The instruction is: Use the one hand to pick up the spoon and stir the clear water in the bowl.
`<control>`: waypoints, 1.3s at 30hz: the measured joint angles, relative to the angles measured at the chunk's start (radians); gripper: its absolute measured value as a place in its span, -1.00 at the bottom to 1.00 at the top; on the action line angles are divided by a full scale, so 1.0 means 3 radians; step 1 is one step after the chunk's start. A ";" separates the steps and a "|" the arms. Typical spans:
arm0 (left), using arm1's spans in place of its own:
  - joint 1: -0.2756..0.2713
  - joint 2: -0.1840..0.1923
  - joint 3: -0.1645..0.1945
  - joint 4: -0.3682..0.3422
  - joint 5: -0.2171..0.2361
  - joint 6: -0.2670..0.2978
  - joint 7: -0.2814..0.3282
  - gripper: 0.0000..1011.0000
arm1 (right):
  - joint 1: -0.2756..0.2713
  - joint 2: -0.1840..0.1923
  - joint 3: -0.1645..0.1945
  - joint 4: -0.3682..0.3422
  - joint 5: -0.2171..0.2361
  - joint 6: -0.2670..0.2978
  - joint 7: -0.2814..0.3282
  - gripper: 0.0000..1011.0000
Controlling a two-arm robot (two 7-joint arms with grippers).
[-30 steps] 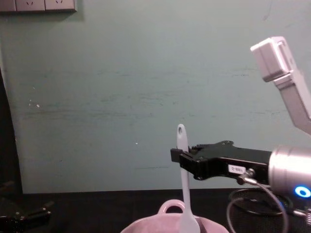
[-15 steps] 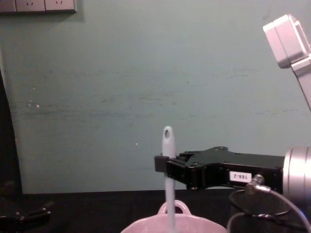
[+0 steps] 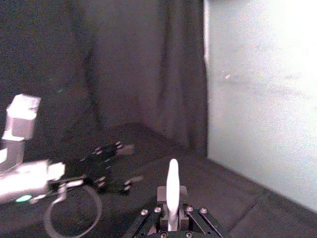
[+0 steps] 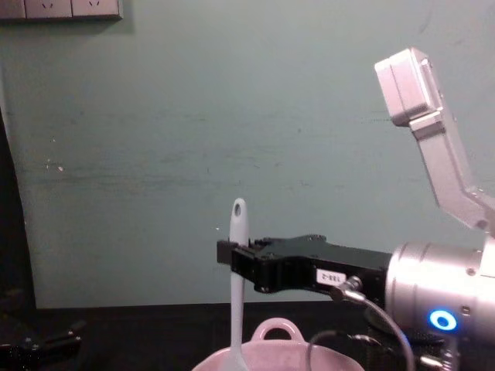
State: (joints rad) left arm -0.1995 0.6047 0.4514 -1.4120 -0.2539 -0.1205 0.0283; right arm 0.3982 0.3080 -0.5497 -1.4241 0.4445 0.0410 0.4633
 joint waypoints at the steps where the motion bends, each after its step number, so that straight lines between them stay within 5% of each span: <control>1: 0.0000 0.0000 0.0000 0.0000 0.0000 0.0000 0.0000 1.00 | 0.0014 -0.0028 0.0005 0.0039 -0.0028 -0.0048 -0.0025 -0.78; 7: 0.0000 0.0000 0.0000 0.0000 0.0000 0.0000 0.0000 1.00 | 0.0073 -0.0195 0.0072 0.0278 -0.0315 -0.0402 -0.0311 -0.78; 16: 0.0000 0.0000 0.0000 0.0000 0.0000 0.0000 0.0000 1.00 | 0.0036 -0.0126 0.0189 0.0222 -0.0523 -0.0396 -0.0476 -0.78; 27: 0.0000 0.0000 0.0000 0.0000 0.0000 0.0000 0.0000 1.00 | -0.0250 0.0198 0.0346 -0.0358 -0.0421 0.0129 -0.0249 -0.78; 39: 0.0000 0.0000 0.0000 0.0000 0.0000 0.0000 0.0000 1.00 | -0.0504 0.0268 0.0313 -0.0749 -0.0132 0.0344 -0.0053 -0.78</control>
State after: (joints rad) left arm -0.1995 0.6047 0.4514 -1.4120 -0.2539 -0.1205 0.0283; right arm 0.2470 0.3885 -0.4557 -1.6488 0.4049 0.1441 0.4474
